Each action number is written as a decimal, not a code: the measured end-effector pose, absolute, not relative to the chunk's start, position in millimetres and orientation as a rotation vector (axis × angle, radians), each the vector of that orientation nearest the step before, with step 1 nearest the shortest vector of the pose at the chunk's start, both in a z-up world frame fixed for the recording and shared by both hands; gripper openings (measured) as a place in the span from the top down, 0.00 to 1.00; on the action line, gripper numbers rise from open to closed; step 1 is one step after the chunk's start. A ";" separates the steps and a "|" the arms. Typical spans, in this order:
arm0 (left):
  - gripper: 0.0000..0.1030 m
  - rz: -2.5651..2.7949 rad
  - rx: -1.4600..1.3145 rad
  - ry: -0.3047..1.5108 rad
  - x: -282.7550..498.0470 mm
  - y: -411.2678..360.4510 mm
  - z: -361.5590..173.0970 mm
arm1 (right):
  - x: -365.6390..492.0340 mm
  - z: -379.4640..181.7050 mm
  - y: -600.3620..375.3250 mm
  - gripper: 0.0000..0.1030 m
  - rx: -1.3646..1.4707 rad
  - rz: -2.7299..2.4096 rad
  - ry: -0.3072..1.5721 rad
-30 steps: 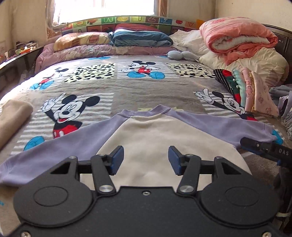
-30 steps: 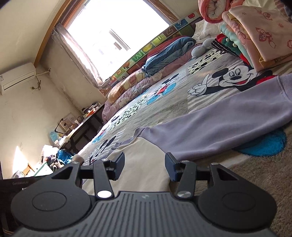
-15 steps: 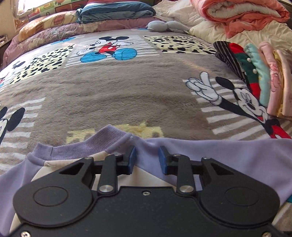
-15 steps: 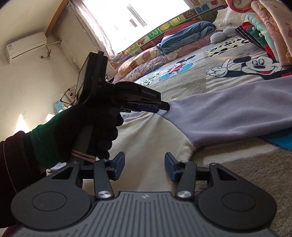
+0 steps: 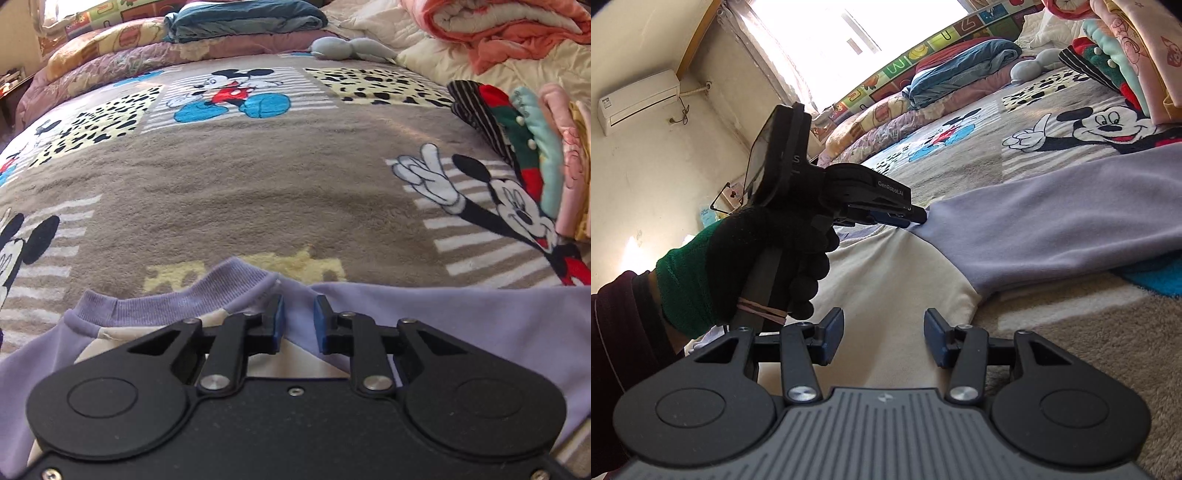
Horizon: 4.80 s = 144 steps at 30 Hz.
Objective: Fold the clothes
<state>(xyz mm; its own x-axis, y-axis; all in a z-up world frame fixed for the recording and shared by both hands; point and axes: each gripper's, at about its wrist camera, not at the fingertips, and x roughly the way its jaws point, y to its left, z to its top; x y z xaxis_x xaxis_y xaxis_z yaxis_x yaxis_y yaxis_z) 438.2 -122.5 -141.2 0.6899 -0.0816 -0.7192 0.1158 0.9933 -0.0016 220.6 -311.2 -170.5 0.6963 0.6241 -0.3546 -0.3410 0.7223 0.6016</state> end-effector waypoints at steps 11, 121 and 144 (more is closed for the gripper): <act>0.91 -0.154 -0.008 0.798 430.3 -113.9 -133.7 | 223.5 -171.8 -334.8 0.52 0.670 0.551 0.546; 0.56 -0.517 -0.339 0.726 235.2 -211.0 -108.0 | 212.4 -177.1 -434.7 0.43 0.610 0.212 0.560; 0.95 -0.490 -0.237 0.836 295.8 -208.1 -116.0 | 214.9 -179.1 -433.7 0.43 0.604 0.213 0.571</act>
<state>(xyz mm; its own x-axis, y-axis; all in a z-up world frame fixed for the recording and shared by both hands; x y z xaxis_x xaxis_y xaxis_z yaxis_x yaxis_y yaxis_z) 295.8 -208.1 -116.0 0.5684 -0.5034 -0.6508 0.3213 0.8640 -0.3877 214.9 -433.7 -179.1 0.8255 0.3500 -0.4428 -0.0260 0.8073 0.5896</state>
